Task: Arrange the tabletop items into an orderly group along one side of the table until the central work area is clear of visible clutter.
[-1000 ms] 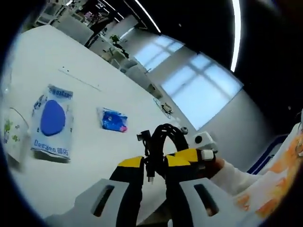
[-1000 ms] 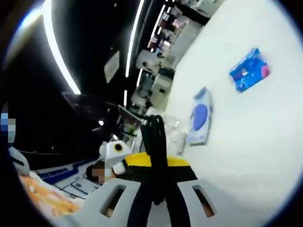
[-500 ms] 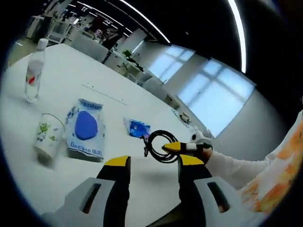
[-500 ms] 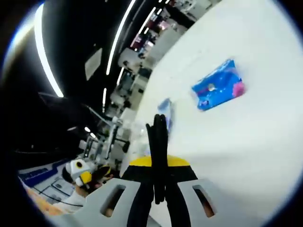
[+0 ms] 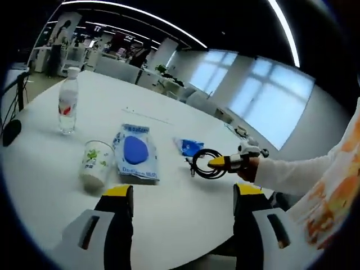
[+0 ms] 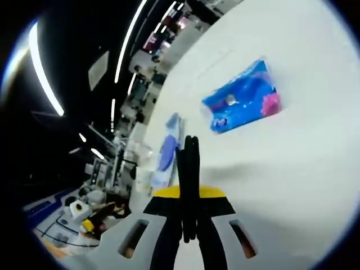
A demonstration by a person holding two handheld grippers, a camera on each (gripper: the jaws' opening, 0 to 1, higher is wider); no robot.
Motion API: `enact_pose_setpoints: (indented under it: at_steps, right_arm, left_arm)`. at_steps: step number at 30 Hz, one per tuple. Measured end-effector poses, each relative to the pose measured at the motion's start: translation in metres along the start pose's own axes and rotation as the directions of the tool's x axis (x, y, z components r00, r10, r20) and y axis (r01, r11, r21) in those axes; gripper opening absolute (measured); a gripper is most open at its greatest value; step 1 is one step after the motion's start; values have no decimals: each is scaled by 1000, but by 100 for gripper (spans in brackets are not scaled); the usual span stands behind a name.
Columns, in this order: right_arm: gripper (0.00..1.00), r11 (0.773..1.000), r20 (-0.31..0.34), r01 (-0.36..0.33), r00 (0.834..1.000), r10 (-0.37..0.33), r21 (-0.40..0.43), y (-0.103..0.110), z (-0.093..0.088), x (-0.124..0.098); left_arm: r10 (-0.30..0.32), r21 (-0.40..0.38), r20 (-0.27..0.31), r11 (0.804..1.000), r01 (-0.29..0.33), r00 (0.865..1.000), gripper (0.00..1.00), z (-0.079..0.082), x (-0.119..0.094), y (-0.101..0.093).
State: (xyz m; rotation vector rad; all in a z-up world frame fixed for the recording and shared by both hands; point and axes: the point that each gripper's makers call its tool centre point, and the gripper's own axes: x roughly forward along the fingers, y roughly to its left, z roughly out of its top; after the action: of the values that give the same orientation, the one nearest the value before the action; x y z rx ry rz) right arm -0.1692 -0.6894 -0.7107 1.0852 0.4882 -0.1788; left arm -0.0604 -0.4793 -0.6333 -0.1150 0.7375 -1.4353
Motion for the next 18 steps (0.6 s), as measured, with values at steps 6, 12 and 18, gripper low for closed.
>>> enact_pose_setpoints:
  at_steps: [6,12,18]
  right_arm:
    - [5,996,34,92,995,-91,-5,-20,9,-1]
    - [8,986,32,166,986,-166,-14,-35,17,1]
    - [11,970,12,222,975,-222,-95,-43,18,-1]
  left_arm:
    - [18,-14,0,1000,-18,1000,72,-4,-3,2]
    - [8,-13,-8,1000,-8,1000,72,-9,1,-5]
    - [-14,19,-51,1000,15,999,75,-15,2,-9]
